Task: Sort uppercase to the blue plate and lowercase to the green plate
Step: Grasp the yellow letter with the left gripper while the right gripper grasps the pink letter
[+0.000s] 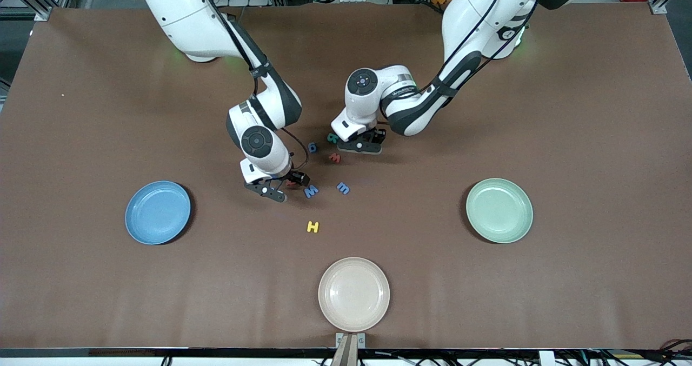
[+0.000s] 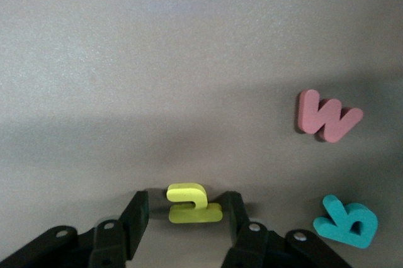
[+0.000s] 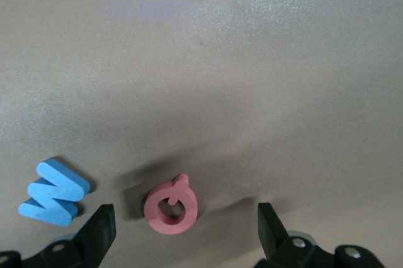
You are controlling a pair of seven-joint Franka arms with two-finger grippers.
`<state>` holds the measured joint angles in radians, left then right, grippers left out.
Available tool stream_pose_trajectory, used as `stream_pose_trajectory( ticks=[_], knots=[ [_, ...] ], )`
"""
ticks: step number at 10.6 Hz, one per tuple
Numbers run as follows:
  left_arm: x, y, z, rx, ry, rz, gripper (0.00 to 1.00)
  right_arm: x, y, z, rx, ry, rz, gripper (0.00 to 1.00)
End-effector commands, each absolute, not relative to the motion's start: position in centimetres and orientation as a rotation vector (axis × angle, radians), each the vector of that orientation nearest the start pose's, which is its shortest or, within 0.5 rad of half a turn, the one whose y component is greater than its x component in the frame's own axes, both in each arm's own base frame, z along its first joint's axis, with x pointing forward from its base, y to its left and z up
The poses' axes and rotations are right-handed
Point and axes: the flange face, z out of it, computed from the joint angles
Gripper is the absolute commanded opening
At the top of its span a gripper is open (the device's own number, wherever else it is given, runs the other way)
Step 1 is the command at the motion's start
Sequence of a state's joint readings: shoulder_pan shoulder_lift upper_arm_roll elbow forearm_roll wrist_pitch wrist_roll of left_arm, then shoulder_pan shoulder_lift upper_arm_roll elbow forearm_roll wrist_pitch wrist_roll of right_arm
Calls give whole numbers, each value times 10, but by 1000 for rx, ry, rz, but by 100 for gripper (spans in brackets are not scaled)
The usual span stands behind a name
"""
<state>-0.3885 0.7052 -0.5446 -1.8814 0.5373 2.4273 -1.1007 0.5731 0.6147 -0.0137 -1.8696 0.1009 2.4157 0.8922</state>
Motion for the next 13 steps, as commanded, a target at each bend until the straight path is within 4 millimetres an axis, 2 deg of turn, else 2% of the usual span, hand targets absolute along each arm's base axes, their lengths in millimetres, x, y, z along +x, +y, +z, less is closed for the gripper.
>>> stream_pose_trajectory(
  ticks=[1,2,3,4,5,6,8,9,11,13],
  knots=[
    [385,-494,171,-3115,286,-15,51,533,335,172,-3065,670,143,100],
    [385,-494,169,-3114,285,-10,51,533,335,172,-3065,670,143,100],
    [386,-495,170,-3115,284,-12,46,533,334,172,-3065,670,143,91],
    [386,-495,170,-3117,281,-14,38,534,332,172,-3064,675,143,59],
    [387,-495,170,-3117,283,-13,24,535,331,171,-3064,678,144,30],
    [387,-494,169,-3116,281,-11,13,534,333,171,-3062,673,137,18],
    [392,-492,174,-3120,266,-24,0,531,333,167,-3055,666,116,4],
    [399,-488,180,-3124,247,-39,0,531,333,167,-3056,664,116,0],
    [415,-482,205,-3134,200,-98,0,532,333,171,-3055,649,111,0],
    [442,-461,228,-3142,141,-149,0,541,325,182,-3051,624,98,0]
  ],
)
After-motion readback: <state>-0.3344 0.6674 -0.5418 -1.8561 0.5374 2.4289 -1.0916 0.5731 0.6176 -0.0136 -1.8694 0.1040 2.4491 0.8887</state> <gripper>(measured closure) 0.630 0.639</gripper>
